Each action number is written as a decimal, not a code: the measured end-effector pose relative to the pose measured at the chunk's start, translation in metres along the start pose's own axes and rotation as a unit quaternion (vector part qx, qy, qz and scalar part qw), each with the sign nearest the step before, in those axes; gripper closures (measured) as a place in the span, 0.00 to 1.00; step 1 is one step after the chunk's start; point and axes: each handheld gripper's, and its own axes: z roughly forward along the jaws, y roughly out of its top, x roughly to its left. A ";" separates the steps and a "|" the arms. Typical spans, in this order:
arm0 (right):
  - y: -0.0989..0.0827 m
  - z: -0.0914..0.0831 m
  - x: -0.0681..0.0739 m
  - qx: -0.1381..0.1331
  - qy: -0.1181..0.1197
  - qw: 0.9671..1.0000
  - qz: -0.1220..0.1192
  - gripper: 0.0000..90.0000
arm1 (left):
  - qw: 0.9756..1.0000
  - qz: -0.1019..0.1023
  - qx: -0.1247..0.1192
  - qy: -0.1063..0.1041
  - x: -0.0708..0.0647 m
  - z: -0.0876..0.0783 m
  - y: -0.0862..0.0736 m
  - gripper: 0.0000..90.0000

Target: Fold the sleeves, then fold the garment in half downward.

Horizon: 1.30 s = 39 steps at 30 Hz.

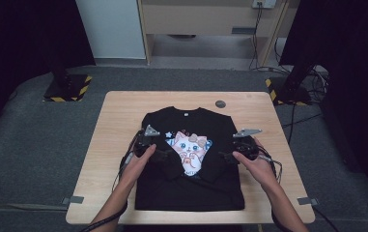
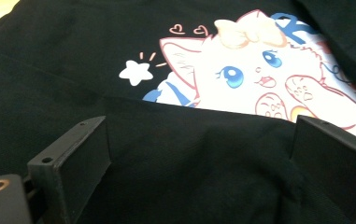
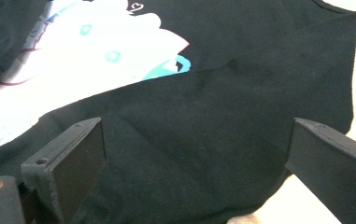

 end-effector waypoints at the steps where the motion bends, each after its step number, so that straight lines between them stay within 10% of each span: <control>1: 0.000 0.000 -0.001 0.000 0.000 1.000 0.001 0.06 | 1.000 -0.001 0.000 -0.001 0.000 0.000 0.000 0.05; 26: 0.003 0.052 0.021 0.061 0.003 0.997 -0.035 0.02 | 0.999 0.000 0.051 -0.002 0.007 0.035 -0.008 0.01; 39: -0.005 0.049 0.028 0.052 -0.007 0.998 -0.036 0.01 | 0.998 0.011 0.066 0.021 -0.005 0.032 -0.012 0.00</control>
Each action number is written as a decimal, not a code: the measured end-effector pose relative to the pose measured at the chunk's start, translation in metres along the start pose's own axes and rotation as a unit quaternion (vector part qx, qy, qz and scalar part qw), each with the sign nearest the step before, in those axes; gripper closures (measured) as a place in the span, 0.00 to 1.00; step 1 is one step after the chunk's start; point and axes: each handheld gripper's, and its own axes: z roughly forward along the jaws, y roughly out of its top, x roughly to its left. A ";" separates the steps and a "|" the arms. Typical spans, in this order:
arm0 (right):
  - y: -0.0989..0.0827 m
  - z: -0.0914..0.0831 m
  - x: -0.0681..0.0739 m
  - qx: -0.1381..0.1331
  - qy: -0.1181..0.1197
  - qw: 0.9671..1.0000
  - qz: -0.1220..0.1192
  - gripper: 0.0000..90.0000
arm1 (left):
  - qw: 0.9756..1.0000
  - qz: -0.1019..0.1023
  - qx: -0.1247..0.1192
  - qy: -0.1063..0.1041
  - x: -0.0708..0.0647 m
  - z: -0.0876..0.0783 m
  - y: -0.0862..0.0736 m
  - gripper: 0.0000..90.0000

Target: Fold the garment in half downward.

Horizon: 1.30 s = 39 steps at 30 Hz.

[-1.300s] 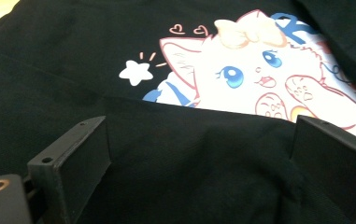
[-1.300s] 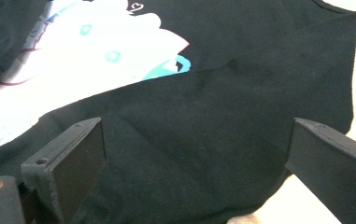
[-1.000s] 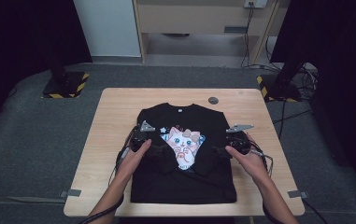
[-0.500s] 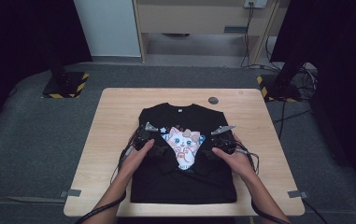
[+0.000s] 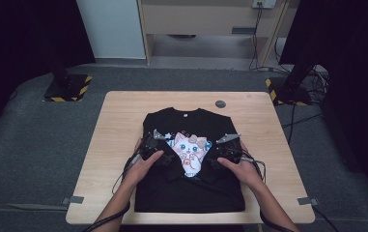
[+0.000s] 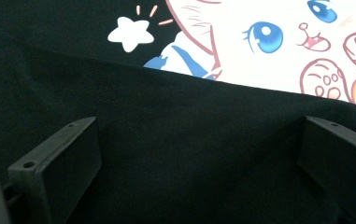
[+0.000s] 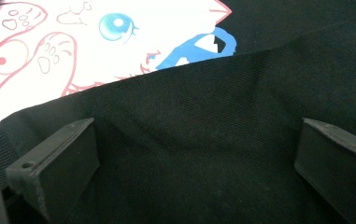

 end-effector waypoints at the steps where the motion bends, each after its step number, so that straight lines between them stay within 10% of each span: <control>1: -0.001 -0.001 0.001 0.002 0.001 1.000 0.000 0.01 | 1.000 0.000 -0.001 -0.001 -0.001 -0.001 -0.001 0.00; 39: -0.032 -0.027 0.039 0.009 0.009 1.000 -0.010 0.01 | 0.999 -0.001 -0.026 0.020 -0.044 -0.030 -0.047 0.00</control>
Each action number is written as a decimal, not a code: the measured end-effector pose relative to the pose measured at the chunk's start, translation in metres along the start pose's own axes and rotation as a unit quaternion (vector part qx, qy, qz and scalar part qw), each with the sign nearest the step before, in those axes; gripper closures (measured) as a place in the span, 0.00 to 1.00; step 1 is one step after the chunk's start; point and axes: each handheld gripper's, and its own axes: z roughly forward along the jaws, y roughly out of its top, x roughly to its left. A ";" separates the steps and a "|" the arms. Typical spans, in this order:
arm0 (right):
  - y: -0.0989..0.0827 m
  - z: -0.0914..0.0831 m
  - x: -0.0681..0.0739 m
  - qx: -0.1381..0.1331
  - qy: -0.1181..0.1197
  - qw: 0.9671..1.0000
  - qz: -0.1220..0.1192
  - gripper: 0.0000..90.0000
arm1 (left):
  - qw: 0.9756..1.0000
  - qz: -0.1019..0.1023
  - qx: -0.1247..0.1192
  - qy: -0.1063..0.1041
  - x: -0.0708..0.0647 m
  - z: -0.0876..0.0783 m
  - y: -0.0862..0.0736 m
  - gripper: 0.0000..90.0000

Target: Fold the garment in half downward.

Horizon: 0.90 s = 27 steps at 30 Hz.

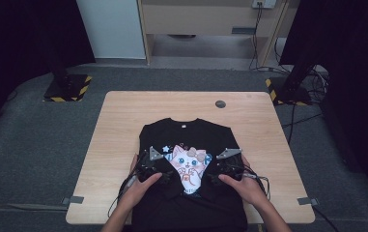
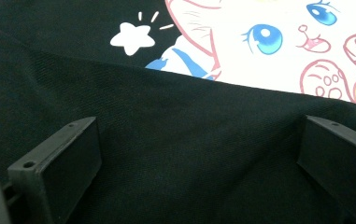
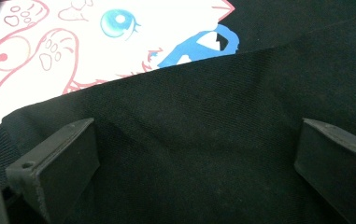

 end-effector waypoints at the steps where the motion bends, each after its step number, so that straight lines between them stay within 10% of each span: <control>1: -0.001 -0.001 0.001 0.000 0.000 1.000 0.000 0.01 | 1.000 0.000 0.000 0.000 -0.001 -0.001 -0.001 0.00; 9: 0.003 -0.004 0.005 0.022 -0.003 1.000 -0.001 0.04 | 1.000 0.003 -0.006 -0.022 0.000 -0.003 0.003 0.03; 17: 0.034 -0.004 -0.002 -0.013 0.003 1.000 -0.022 0.04 | 0.999 0.010 -0.002 -0.030 0.013 0.005 0.035 0.03; 27: 0.049 0.038 -0.015 0.005 0.016 1.000 -0.020 0.03 | 0.999 -0.011 0.002 -0.030 0.029 0.025 0.034 0.02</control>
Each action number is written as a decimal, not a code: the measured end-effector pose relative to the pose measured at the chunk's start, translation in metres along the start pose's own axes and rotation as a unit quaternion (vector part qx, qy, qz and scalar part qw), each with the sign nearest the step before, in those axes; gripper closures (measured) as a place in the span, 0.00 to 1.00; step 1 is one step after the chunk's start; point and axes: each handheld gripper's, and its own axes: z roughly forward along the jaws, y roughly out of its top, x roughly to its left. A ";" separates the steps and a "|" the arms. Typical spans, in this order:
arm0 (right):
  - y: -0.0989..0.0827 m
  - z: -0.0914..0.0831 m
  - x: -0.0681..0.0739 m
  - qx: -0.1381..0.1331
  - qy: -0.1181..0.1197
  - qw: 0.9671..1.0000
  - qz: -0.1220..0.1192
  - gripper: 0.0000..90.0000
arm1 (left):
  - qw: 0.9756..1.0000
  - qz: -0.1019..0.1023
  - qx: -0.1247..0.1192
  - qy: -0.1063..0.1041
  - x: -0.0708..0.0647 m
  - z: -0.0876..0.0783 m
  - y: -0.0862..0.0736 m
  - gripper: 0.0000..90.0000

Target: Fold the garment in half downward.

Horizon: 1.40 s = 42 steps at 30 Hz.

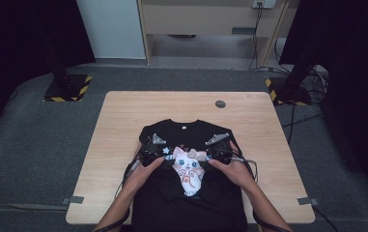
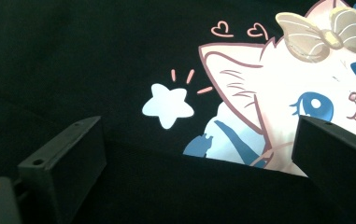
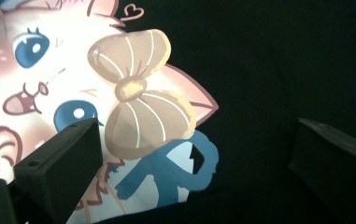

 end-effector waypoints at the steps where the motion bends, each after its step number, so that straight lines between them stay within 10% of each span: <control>1: -0.001 0.000 -0.001 -0.004 0.001 1.000 0.002 0.04 | 1.000 0.002 -0.001 0.000 0.000 0.000 0.000 0.02; 27: -0.024 -0.018 0.016 -0.004 0.000 1.000 0.001 0.03 | 0.999 0.032 -0.017 0.013 -0.030 -0.008 -0.021 0.00; 42: -0.014 -0.013 0.010 0.012 0.006 1.000 -0.008 0.03 | 1.000 0.019 -0.002 -0.003 -0.020 -0.001 -0.006 0.01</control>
